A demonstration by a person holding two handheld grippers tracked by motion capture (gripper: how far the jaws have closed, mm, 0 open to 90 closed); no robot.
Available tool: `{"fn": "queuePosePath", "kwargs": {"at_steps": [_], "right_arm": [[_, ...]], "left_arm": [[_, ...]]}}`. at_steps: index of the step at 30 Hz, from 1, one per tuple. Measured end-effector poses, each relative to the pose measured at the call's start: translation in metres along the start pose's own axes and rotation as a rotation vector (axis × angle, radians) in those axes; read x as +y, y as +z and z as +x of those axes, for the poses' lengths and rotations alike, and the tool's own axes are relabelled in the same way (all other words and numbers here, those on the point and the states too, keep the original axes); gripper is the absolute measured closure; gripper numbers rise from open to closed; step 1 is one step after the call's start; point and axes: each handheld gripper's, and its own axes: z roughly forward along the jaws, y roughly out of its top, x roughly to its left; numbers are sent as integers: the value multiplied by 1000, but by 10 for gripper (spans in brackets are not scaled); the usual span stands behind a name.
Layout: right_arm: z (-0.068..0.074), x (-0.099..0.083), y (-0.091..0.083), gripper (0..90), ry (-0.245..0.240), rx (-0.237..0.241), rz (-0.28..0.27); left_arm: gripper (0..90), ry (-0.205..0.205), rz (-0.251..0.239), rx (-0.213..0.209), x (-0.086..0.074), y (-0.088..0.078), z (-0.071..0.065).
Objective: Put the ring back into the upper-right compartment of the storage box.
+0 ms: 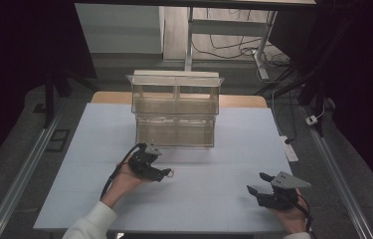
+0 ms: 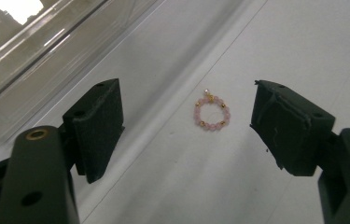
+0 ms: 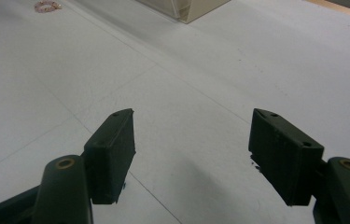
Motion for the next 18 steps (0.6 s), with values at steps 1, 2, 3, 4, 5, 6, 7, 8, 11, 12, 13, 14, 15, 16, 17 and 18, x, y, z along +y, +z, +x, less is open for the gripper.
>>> {"fn": "queuePosePath", "kwargs": {"at_steps": [1, 2, 3, 4, 5, 6, 7, 8, 11, 12, 13, 14, 15, 16, 17, 18], "right_arm": [[0, 0, 0, 308, 0, 0, 0], [0, 0, 0, 308, 0, -1, 3], [0, 0, 1, 308, 1, 0, 5], [0, 0, 1, 308, 1, 2, 6], [0, 0, 1, 308, 1, 2, 6], [0, 0, 1, 308, -1, 1, 8], [0, 0, 1, 307, -2, 1, 9], [1, 0, 1, 308, -3, 2, 10], [0, 0, 1, 308, -5, 0, 11], [0, 0, 1, 308, -1, -2, 11], [0, 0, 1, 308, -1, -2, 11], [0, 0, 1, 308, -1, -3, 11], [0, 0, 1, 308, -1, -3, 11], [0, 0, 1, 308, 0, -3, 10], [0, 0, 1, 308, -3, -4, 13], [0, -1, 1, 308, -3, -4, 14]], "left_arm": [[257, 2, 6, -1, 0, 1, 0], [263, 3, 11, 0, 1, 2, 0], [267, 5, 17, -1, 1, 4, 0], [269, 5, 20, -3, 2, 5, 0], [269, 7, 26, -5, 2, 7, 1], [273, 7, 30, -6, 3, 9, 1], [277, 7, 34, -9, 3, 11, 1], [281, 7, 40, -9, 4, 13, 1], [289, 23, 75, 7, 5, 20, 1], [293, 28, 85, 10, 5, 22, 1], [293, 28, 91, 11, 5, 24, 2], [295, 27, 92, 10, 5, 25, 2], [295, 26, 94, 10, 6, 26, 2], [299, 28, 96, 9, 6, 27, 2], [306, 26, 102, 9, 6, 28, 2], [311, 31, 104, 8, 7, 29, 3]]}}
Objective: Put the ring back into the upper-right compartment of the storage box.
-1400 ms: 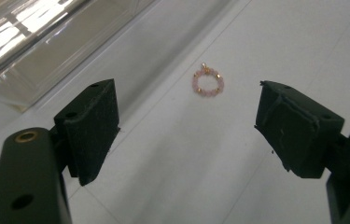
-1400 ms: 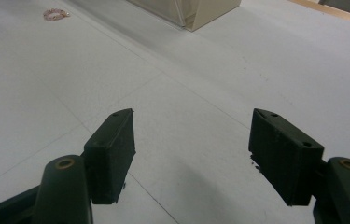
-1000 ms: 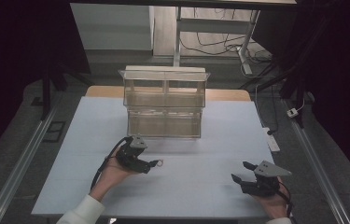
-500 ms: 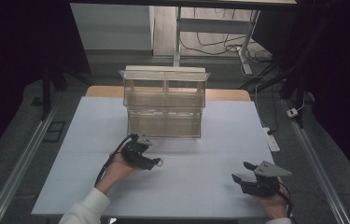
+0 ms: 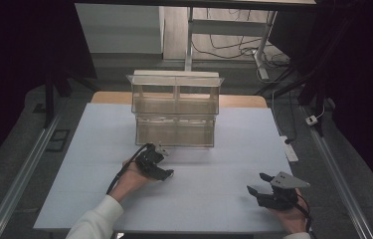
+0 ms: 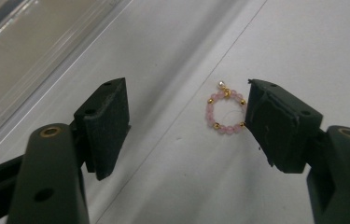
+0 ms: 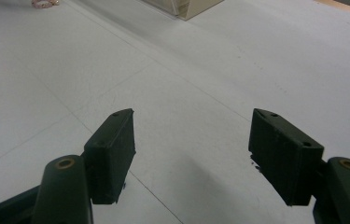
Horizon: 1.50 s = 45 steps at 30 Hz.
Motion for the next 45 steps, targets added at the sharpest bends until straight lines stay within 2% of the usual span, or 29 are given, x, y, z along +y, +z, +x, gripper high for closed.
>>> {"fn": "queuePosePath", "kwargs": {"at_steps": [5, 9, 17, 21, 24, 25, 26, 29, 31, 35, 39, 41, 45], "right_arm": [[-1, 0, 0, 310, 2, -1, 1], [1, 0, 0, 312, -3, -2, 5], [1, 0, 1, 314, -14, -2, 10], [1, 0, 0, 314, -14, -6, 13], [1, 0, 1, 314, -16, -5, 11], [1, 0, 0, 314, -15, -7, 13], [1, 0, 0, 314, -15, -7, 13], [0, -1, 0, 314, -11, -16, 16], [0, -1, 0, 314, -11, -17, 16], [0, 0, 0, 315, -17, -14, 20], [-1, -1, 0, 316, -14, -22, 22], [-1, -1, 0, 316, -9, -22, 21], [-1, -1, 0, 317, -12, -24, 23]], "left_arm": [[334, -20, 1, -3, 2, 3, 3], [375, -9, 17, -2, 3, 5, 3], [439, -13, 44, -7, 4, 11, 4], [495, -11, 53, -13, 5, 12, 3], [540, 5, 58, -14, 6, 12, 1], [578, 8, 59, -16, 6, 12, 1], [578, 5, 57, -24, 6, 12, 0], [675, 8, 64, -43, 7, 12, -1], [694, 3, 67, -52, 7, 12, -1], [784, -9, 78, -55, 9, 12, -2], [851, 2, 84, -54, 10, 12, -5], [861, -12, 81, -60, 10, 13, -5], [864, -14, 80, -69, 9, 12, -3]]}}
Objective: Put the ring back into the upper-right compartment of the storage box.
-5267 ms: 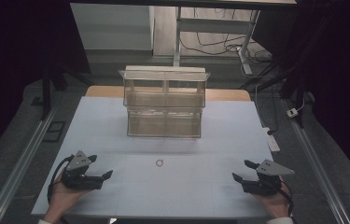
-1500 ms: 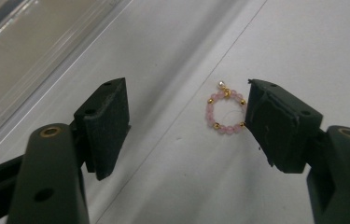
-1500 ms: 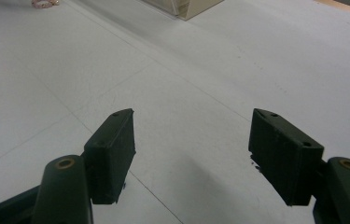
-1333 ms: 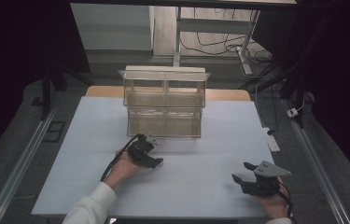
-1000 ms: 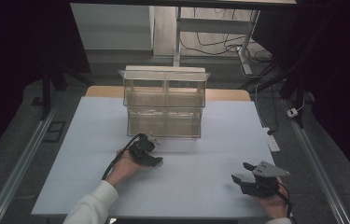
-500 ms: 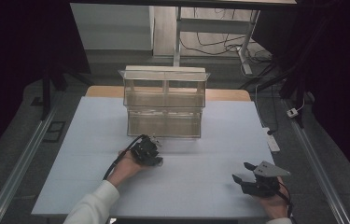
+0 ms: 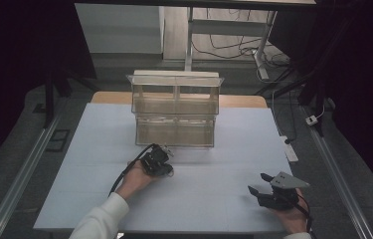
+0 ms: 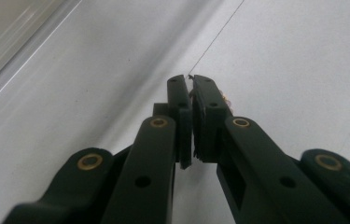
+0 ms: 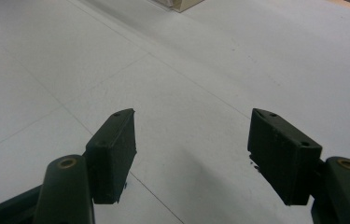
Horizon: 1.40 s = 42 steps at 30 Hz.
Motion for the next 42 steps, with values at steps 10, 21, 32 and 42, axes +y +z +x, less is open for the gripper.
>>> {"fn": "queuePosePath", "kwargs": {"at_steps": [10, 21, 32, 42], "right_arm": [[0, -1, 0, 317, 2, 0, -3], [0, -1, -1, 316, 4, -5, -4], [0, -1, -1, 316, 1, 1, -9], [0, -1, -1, 316, -1, -1, -6]], "left_arm": [[865, 0, -8, -2, -1, 0, 0], [866, 19, -72, -18, 0, -10, -4], [866, 13, -158, -48, -3, -29, -3], [865, -1, -227, -73, -6, -45, -4]]}}
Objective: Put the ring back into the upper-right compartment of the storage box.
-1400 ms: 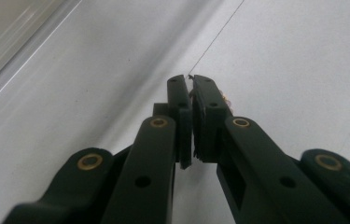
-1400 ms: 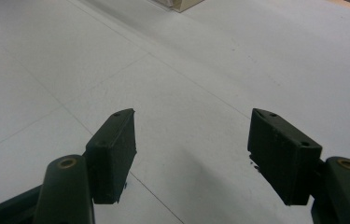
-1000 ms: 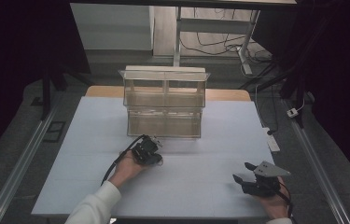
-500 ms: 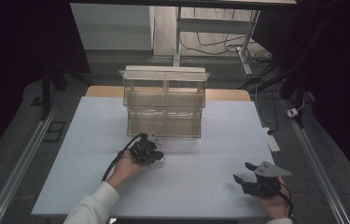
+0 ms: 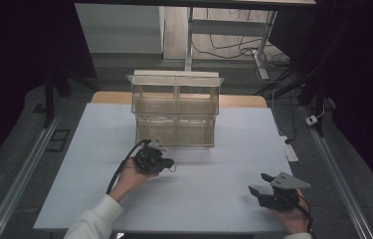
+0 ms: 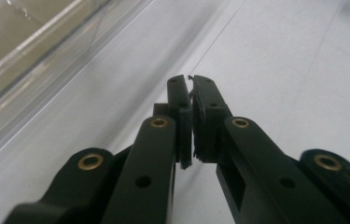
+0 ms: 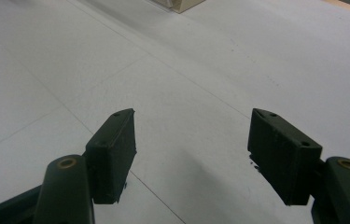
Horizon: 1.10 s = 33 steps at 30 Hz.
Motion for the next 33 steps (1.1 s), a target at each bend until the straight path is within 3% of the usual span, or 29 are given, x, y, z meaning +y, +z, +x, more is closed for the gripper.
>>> {"fn": "queuePosePath", "kwargs": {"at_steps": [20, 33], "right_arm": [[0, 0, 0, 301, 2, 4, -4], [0, 0, 0, 298, 6, 4, -12]], "left_arm": [[865, 35, -164, -7, 20, -49, -11], [865, 34, -207, -10, 23, -61, -11]]}}
